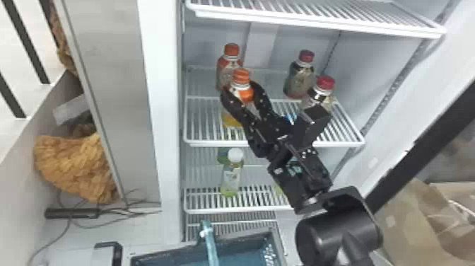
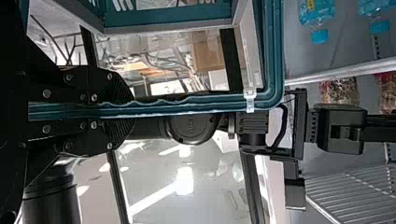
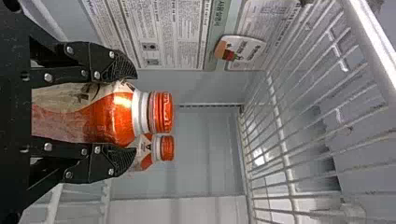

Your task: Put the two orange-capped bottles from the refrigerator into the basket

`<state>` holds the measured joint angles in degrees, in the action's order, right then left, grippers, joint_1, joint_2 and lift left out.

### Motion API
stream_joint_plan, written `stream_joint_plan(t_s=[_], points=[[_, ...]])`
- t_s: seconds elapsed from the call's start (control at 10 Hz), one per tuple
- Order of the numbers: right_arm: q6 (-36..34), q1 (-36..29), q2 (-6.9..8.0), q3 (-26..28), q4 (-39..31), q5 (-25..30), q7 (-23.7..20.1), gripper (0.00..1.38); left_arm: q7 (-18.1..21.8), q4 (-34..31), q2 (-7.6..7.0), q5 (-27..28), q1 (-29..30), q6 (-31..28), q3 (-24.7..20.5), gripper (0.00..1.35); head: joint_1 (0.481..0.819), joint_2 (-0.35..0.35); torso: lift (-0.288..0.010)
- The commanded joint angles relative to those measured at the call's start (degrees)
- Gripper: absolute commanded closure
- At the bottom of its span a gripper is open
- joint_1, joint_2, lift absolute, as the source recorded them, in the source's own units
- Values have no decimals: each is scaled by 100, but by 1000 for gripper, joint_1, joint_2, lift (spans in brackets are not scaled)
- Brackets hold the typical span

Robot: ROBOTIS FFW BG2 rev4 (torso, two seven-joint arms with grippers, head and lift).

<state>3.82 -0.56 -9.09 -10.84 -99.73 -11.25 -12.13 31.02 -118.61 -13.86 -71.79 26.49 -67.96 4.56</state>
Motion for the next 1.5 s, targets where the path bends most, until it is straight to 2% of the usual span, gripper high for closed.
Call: stream_joint_plan(t_s=[0.0,0.2,0.6,1.0,1.2,1.4], points=[[12,-197,-32,113,-397,-97,0,892,0,0,-2,4,-20,4,1,1208,695,-208,-40],[-367,-745,-58,364,-1396,-212,0,892,0,0,6,15,-34,4,1,1210,695,-231,-40],[-1577,-2095,-111,741,-3182,-440,-114,892,0,0,15,27,-62,-10,1,1208,695,-269,-40],[-2871,-3558,-6,1256,-4658,-509,-554,892,0,0,33,50,-76,-10,1,1208,695,-303,-40],[-3292,-3909,3,1381,-4897,-497,-738,892,0,0,33,50,-90,-10,12,1208,695,-322,-40],[-3911,-3994,21,1518,-5024,-383,-1160,892,0,0,33,50,-90,4,24,1208,695,-333,-40]])
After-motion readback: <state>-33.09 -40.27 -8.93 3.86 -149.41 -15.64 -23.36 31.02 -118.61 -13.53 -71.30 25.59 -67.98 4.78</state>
